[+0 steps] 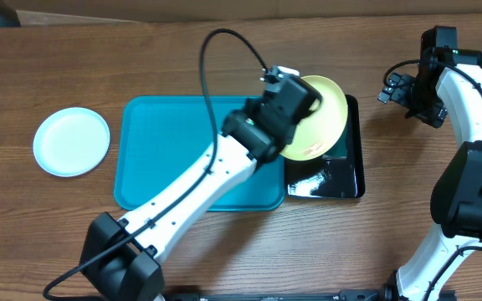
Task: Clean dirty plates on tray and stack at the side
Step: 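Lift the yellow plate with the left gripper and swing it toward the basin, then dip the yellow plate into the black basin with the left gripper, then carry the yellow plate left and lower it onto the plate stack, then open the left gripper and lift it off the yellow plate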
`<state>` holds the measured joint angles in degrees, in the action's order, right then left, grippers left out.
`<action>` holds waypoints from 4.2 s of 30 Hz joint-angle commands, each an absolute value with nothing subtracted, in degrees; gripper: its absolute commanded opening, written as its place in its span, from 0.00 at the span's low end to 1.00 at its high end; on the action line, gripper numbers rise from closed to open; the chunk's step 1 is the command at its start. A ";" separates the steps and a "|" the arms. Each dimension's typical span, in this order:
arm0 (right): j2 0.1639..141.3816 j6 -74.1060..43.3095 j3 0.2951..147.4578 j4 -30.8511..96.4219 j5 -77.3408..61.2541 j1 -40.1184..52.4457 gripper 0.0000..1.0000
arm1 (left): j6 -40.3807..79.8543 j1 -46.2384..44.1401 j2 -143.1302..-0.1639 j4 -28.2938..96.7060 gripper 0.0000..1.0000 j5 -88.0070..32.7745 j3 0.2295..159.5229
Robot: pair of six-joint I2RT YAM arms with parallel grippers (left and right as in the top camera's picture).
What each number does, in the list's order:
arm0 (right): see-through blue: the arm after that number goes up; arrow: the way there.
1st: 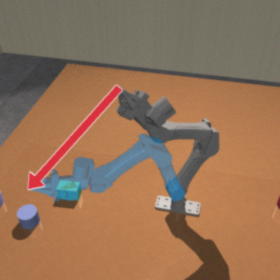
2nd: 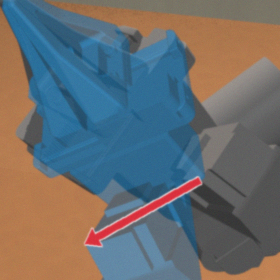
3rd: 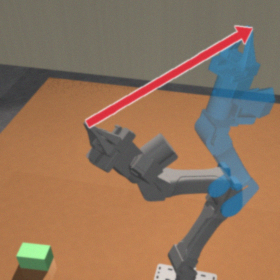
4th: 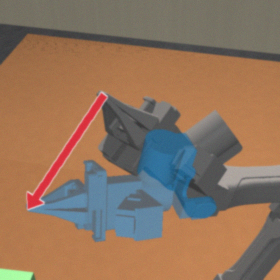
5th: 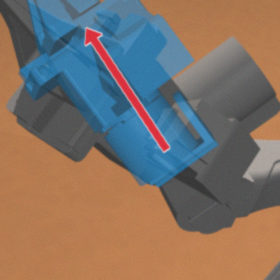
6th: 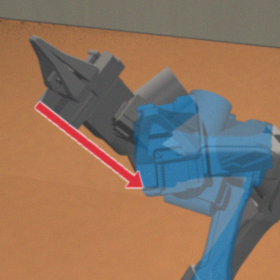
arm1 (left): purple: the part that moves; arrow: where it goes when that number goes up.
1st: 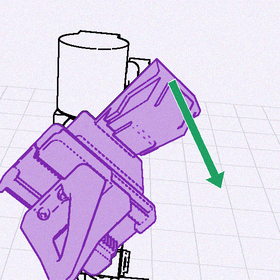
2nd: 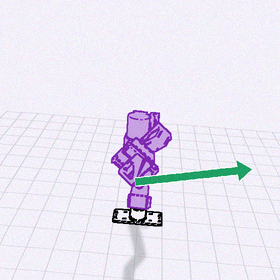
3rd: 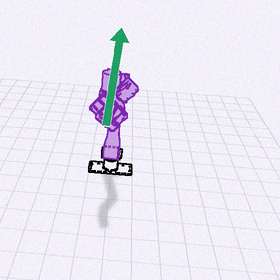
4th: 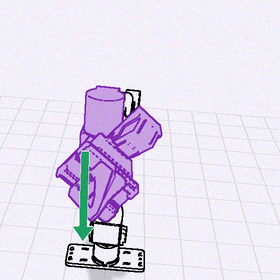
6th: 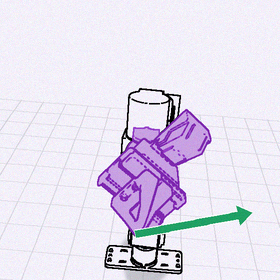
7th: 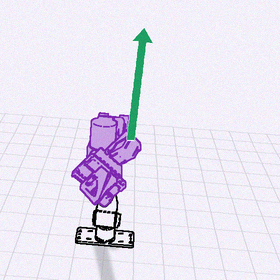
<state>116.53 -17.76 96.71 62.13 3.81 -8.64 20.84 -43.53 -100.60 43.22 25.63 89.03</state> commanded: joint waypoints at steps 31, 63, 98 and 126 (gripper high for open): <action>115.72 -18.00 98.10 61.73 3.77 -8.75 1.00 | -4.25 -64.34 -99.33 27.57 0.04 73.19 90.39; 115.72 -18.00 98.10 61.73 3.77 -8.75 1.00 | 22.13 0.08 -99.33 54.96 0.04 -18.79 90.15; 115.72 -18.00 98.10 61.73 3.77 -8.75 1.00 | 26.09 41.50 -106.30 55.00 0.04 1.43 87.02; 115.72 -18.00 98.10 61.73 3.77 -8.75 1.00 | 24.49 37.47 -109.10 52.42 0.04 8.16 86.56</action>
